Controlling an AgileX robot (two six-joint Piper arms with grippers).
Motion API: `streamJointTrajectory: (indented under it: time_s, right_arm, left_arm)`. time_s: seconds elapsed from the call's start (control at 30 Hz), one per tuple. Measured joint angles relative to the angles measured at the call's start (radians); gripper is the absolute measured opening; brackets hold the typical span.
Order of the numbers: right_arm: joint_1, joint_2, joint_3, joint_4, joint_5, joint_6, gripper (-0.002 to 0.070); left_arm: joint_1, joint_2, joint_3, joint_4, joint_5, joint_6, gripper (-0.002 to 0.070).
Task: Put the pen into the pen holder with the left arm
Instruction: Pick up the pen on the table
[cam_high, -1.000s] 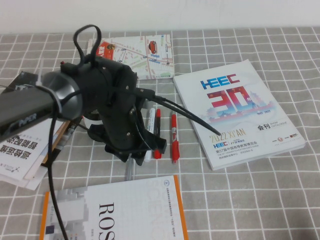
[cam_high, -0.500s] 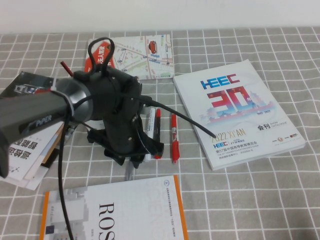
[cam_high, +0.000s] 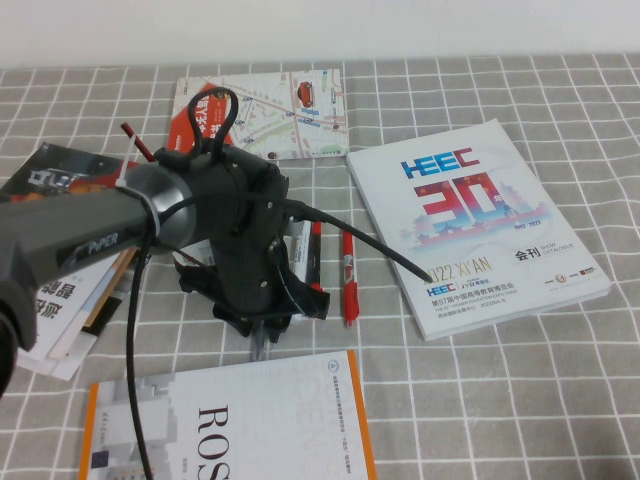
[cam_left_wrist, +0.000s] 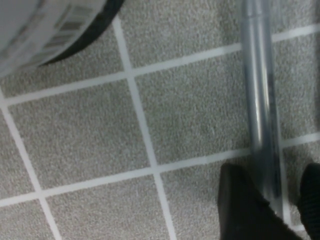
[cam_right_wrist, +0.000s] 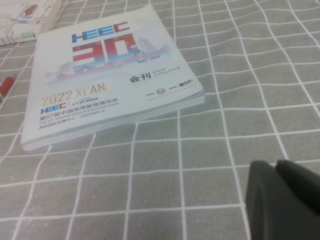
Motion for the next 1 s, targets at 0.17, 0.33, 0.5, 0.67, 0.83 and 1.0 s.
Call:
streamJointTrajectory:
  time_s: [0.17,0.33,0.5,0.67,0.83,1.0]
  right_arm:
    - [0.000,0.000,0.000,0.000,0.000,0.000,-0.0015]
    - [0.000,0.000,0.000,0.000,0.000,0.000,-0.0015]
    - [0.000,0.000,0.000,0.000,0.000,0.000,-0.0015]
    - [0.000,0.000,0.000,0.000,0.000,0.000,-0.0015]
    - [0.000,0.000,0.000,0.000,0.000,0.000,-0.0015]
    - [0.000,0.000,0.000,0.000,0.000,0.000,-0.0015]
  left_arm:
    - [0.000,0.001,0.000,0.000,-0.007,0.000,0.0161]
    - [0.000,0.002,0.000,0.000,-0.013,0.000,0.0055]
    - [0.000,0.002,0.000,0.007,-0.017,0.000,0.0051]
    - [0.000,0.002,-0.009,0.021,-0.022,0.015,0.0050]
    - [0.000,-0.018,-0.027,0.025,-0.029,0.034,0.0050]
    - [-0.003,-0.075,-0.028,0.014,-0.029,0.057,0.0050]
